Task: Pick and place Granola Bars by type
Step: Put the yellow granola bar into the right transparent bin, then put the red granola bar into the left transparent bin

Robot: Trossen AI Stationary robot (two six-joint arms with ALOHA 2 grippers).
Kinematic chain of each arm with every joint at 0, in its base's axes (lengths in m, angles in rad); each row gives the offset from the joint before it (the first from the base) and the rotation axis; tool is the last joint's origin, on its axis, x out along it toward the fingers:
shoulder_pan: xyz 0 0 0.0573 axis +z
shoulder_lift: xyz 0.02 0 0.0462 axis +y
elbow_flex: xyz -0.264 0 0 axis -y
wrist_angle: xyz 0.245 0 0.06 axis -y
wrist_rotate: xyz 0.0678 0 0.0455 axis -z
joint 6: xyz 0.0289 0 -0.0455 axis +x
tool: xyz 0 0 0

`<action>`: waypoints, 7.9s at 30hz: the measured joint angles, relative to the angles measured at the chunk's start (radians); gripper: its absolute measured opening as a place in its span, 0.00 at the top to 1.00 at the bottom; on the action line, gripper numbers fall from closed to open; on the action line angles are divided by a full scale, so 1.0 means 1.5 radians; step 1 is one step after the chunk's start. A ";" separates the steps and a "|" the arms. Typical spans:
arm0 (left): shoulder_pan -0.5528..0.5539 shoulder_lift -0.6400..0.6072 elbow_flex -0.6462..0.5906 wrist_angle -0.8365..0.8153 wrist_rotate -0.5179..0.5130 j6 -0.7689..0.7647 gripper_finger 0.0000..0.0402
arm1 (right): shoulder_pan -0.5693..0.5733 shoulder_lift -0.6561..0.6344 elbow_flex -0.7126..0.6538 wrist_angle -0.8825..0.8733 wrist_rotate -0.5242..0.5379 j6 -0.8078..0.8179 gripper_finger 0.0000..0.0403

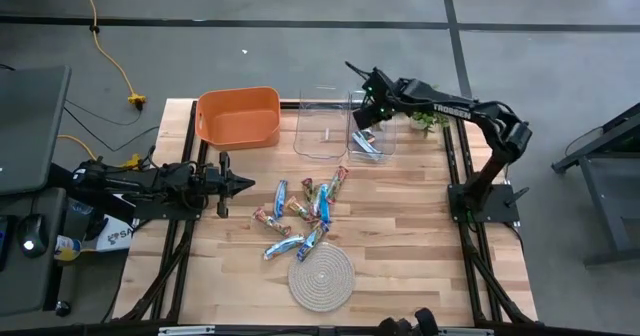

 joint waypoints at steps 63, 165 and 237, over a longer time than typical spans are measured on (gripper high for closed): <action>0.000 0.000 0.000 0.000 0.000 0.000 1.00 | 0.384 -0.013 0.193 -0.027 -0.022 0.256 0.53; 0.000 0.000 0.000 0.000 0.000 0.000 1.00 | 0.362 0.242 0.172 -0.097 -0.027 0.598 0.33; 0.000 0.000 0.000 0.000 0.000 0.000 1.00 | 0.393 0.287 0.348 -0.221 0.048 0.523 0.45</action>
